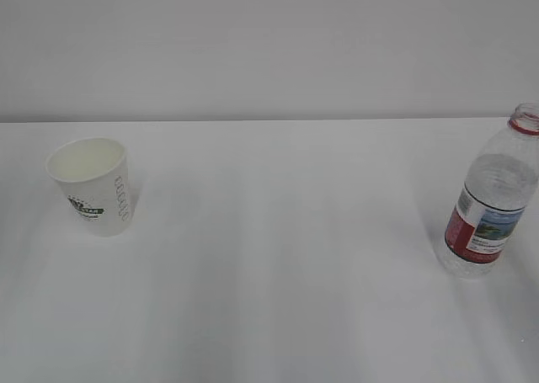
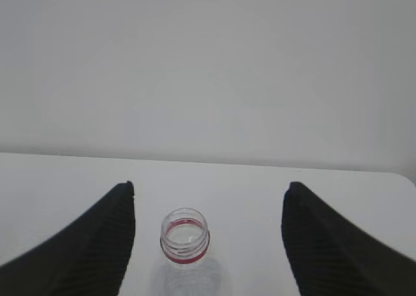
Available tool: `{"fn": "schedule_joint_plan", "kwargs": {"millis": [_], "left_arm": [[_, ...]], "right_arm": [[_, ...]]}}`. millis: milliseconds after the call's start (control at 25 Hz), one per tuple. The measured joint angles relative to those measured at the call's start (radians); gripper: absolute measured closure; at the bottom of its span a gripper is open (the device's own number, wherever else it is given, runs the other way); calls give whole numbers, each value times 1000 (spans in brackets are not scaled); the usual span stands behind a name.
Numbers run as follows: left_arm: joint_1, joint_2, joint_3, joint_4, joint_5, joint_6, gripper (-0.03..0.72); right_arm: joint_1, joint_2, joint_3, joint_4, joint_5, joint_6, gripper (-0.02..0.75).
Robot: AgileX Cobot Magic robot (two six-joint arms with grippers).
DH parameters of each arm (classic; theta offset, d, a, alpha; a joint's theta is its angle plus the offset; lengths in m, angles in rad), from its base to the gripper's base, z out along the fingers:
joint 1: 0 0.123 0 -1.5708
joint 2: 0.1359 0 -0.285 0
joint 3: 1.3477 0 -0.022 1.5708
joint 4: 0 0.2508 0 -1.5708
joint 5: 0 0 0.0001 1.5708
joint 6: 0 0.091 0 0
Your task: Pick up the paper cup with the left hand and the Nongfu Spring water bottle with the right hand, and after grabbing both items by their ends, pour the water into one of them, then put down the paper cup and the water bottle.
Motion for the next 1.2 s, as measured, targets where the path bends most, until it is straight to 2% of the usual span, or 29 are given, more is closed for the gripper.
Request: {"fn": "schedule_joint_plan", "kwargs": {"millis": [640, 760, 1080, 1200], "left_arm": [[-2, 134, 0, 17, -156, 0, 237], [-24, 164, 0, 29, -171, 0, 237], [-132, 275, 2, 52, -251, 0, 237], [-145, 294, 49, 52, -346, 0, 237]], "right_arm": [[0, 42, 111, -34, -204, 2, 204], [0, 42, 145, -34, -236, 6, 204], [0, 68, 226, -34, -348, 55, 203], [0, 86, 247, -34, -366, 62, 203]]}}
